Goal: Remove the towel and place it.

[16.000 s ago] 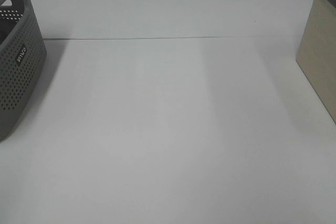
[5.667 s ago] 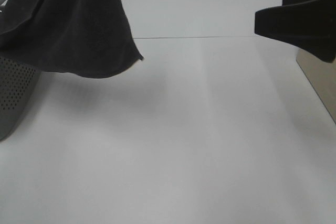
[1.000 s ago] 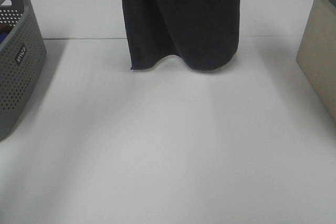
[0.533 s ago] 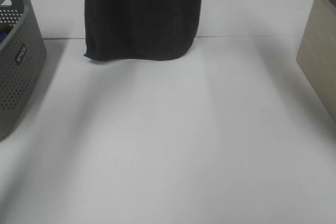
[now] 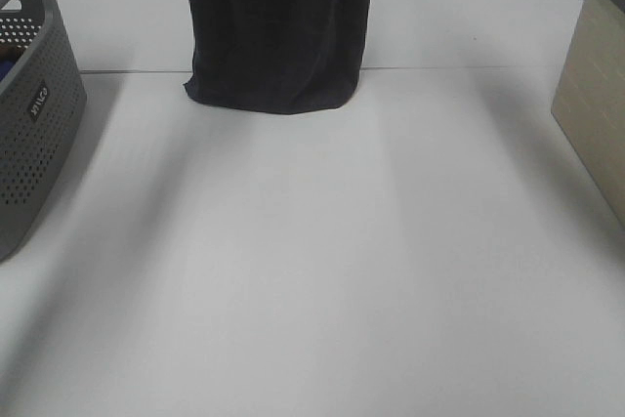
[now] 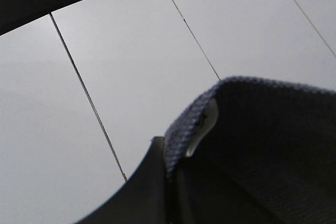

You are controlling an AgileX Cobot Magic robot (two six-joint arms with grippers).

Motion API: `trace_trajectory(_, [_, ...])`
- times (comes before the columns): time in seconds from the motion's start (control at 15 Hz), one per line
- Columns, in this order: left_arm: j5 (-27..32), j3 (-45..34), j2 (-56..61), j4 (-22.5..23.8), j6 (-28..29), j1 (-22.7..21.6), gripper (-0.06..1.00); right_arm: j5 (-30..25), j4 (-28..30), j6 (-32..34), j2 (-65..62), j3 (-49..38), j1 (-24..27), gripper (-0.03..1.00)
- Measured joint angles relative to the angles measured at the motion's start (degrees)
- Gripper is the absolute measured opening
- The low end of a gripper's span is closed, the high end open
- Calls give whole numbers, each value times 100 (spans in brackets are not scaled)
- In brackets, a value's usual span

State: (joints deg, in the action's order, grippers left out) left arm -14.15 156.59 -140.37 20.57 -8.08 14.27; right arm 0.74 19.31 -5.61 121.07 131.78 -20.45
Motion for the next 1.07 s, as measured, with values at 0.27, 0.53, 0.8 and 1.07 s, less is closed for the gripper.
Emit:
trace_trajectory(0.27, [-103, 0, 0, 6, 0, -97, 0, -17, 0, 0, 0, 0, 155, 1])
trace_trajectory(0.53, [-229, 0, -6, 0, 17, -115, 0, -11, 17, -172, 0, 0, 195, 1])
trace_trajectory(0.8, [-298, 0, -6, 0, 17, -115, 0, 183, 17, -229, 0, 0, 355, 1])
trace_trajectory(1.07, [-350, 0, -6, 0, 11, -115, 0, 281, 23, -275, 0, 0, 361, 1])
